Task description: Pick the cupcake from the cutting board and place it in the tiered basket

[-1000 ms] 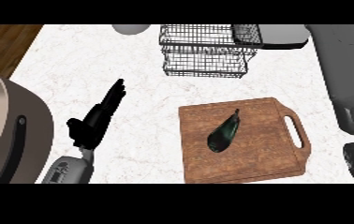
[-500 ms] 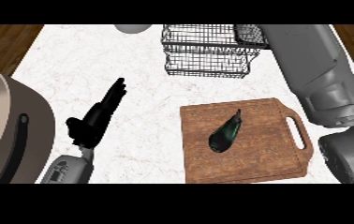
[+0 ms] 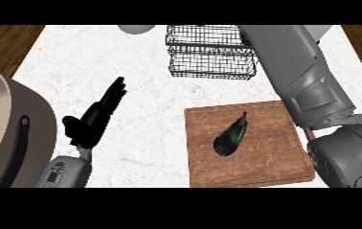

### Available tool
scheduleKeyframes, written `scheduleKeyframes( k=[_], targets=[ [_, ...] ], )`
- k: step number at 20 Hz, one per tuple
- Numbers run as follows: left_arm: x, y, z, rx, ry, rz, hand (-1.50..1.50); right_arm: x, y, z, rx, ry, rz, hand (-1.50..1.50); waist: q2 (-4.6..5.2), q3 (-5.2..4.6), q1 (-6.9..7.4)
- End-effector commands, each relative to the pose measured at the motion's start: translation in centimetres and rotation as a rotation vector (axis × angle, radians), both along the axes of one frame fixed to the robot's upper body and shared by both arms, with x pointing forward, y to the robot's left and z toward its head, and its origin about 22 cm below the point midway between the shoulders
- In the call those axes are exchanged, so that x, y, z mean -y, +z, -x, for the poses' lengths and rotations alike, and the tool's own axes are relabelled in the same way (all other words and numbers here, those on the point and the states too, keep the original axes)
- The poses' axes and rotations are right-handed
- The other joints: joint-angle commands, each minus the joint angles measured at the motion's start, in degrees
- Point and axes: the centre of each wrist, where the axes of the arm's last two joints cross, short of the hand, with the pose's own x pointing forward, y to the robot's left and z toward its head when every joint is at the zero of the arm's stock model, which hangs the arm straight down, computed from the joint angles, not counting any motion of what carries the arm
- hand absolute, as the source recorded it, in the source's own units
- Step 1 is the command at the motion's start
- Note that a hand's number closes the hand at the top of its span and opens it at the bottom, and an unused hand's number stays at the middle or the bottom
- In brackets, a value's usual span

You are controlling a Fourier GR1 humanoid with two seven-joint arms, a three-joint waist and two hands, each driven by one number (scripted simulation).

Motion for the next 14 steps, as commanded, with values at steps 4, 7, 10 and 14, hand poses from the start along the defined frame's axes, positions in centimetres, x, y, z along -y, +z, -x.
scheduleKeyframes(
  k=[4,7,10,14],
  targets=[
    [0.1,0.3,-0.1,-0.007,-0.008,0.018,0.00,-0.6,-1.4,-0.2,-0.301,-0.046,-0.162,-1.50,0.01,0.00,-0.33],
    [-0.5,-0.7,1.2,-0.004,0.014,-0.016,0.00,-0.2,-1.4,-0.3,-0.324,-0.063,-0.261,-1.50,-0.29,0.02,-0.72],
    [0.3,-1.1,1.4,0.004,0.021,0.003,0.00,1.8,-0.4,-0.6,-0.243,-0.099,-0.314,-1.50,-0.27,0.02,-0.88],
    [1.6,-0.5,0.7,-0.010,0.024,-0.002,0.00,4.5,1.4,-0.8,-0.053,-0.304,-0.314,-1.50,-0.12,0.01,-1.13]
  ],
)
